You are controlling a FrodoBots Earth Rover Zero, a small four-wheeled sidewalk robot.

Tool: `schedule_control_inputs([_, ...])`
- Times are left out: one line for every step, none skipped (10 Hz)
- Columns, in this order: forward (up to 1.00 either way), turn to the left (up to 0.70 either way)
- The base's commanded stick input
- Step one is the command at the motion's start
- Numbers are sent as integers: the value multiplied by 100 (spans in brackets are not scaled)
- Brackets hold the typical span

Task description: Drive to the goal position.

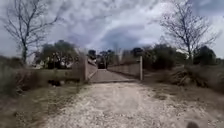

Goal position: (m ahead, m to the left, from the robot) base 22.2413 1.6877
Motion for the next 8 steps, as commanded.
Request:
schedule_control_inputs([50, 0])
schedule_control_inputs([50, 0])
schedule_control_inputs([50, 0])
schedule_control_inputs([50, -12])
schedule_control_inputs([50, -32])
schedule_control_inputs([50, 0])
schedule_control_inputs([50, 0])
schedule_control_inputs([50, 0])
